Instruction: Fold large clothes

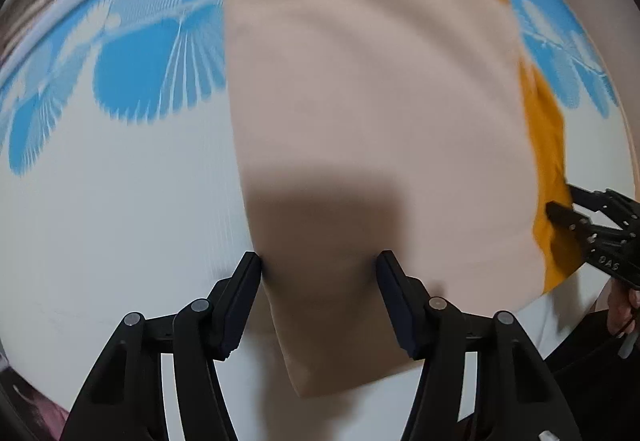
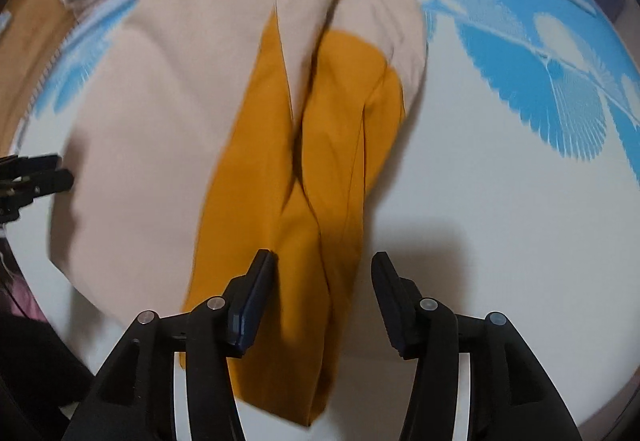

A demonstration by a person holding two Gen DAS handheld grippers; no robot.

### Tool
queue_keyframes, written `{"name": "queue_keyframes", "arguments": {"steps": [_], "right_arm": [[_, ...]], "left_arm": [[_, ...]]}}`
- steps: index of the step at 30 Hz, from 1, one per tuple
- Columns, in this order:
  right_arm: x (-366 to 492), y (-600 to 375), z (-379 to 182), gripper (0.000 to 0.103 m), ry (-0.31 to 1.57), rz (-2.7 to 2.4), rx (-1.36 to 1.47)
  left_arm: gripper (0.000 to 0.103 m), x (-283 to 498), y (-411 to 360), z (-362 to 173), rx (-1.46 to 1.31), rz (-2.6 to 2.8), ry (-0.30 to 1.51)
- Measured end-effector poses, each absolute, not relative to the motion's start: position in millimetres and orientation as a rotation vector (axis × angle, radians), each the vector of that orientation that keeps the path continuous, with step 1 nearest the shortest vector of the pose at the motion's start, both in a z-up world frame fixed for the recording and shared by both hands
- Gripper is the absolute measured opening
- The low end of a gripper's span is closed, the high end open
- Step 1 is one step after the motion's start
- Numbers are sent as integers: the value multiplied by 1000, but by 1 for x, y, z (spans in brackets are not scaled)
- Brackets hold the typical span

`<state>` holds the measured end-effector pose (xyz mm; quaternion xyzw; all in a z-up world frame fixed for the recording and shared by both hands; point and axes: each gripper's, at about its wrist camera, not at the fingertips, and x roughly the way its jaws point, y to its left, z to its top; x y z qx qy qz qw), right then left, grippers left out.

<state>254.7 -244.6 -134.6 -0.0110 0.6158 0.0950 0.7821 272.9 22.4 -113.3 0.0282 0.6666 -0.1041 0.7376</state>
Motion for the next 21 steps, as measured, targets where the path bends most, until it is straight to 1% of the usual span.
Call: {"name": "queue_keyframes", "arguments": {"steps": [3,4,9,11,12,13,14,15,16,17,19,20,21], "right_arm": [[250,-246,-136,53,1339,199,-47],[246,-247,-136,53,1348,188,-70],[229,-253,-143,53,1412,76,-182],[218,-267,-147,53,1436,-76,-250],[214,-272,-146,53,1427,-124,-255],[208,-281,-132,53,1355,-174,-204],[202,-287,-113,53,1265,-180,-135],[194,-290,-93,53,1172,-179,-89],[182,-291,-69,53,1052,-175,-59],[164,-289,-41,53,913,-158,-41],[127,-283,-3,58,726,-108,-33],[109,-278,11,68,661,-86,-34],[91,-273,21,83,613,-64,-36]], "left_arm": [[56,259,25,-113,65,-239,1456],[60,255,25,-115,77,-240,1460],[64,221,36,-114,104,-163,1462],[63,209,42,-100,106,-99,1409],[64,201,44,-87,115,-64,1351],[67,196,46,-78,119,-40,1312],[77,188,48,-63,115,-9,1256],[84,180,50,-50,102,10,1204],[94,166,52,-32,75,19,1124],[98,157,52,-21,65,18,1074],[99,135,50,1,64,16,983],[101,121,49,9,60,10,948],[102,107,47,15,48,8,917]]}}
